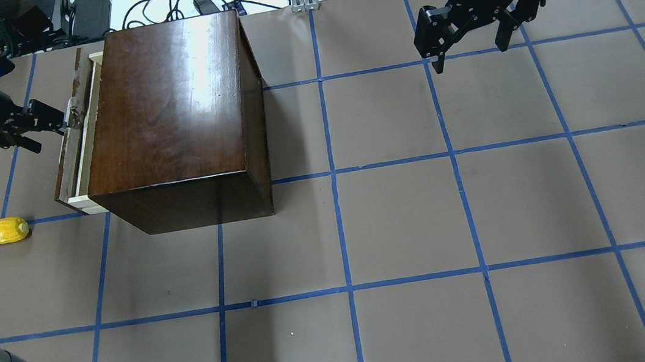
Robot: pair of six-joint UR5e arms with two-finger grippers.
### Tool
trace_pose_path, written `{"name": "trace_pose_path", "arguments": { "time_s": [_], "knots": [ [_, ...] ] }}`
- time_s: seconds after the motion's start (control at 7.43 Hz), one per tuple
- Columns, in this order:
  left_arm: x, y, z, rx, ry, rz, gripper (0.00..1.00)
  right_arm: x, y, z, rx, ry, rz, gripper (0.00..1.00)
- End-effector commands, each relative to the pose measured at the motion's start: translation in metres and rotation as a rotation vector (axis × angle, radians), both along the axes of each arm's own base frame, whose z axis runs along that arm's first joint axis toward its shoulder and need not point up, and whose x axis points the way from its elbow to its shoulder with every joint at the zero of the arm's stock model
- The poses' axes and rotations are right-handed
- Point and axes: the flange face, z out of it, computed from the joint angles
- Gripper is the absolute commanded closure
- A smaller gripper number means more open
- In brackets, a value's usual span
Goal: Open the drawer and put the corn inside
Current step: 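Pull the drawer outward from the cabinet with the left gripper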
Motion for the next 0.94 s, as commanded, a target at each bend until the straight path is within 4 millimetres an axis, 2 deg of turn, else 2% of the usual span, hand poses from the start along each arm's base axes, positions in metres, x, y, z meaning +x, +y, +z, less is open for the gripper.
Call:
{"name": "trace_pose_path", "arguments": {
  "time_s": [0.0, 0.27, 0.81],
  "knots": [
    [0.023, 0.006, 0.001, -0.005, -0.002, 0.029, 0.0, 0.0, 0.0, 0.0, 0.001, 0.0, -0.001, 0.0],
    [0.028, 0.006, 0.003, -0.007, -0.004, 0.035, 0.0, 0.0, 0.0, 0.0, 0.0, 0.0, 0.0, 0.0],
    [0.058, 0.017, 0.004, -0.009, -0.014, 0.077, 0.0, 0.0, 0.0, 0.0, 0.0, 0.0, 0.0, 0.0]
  ]
}}
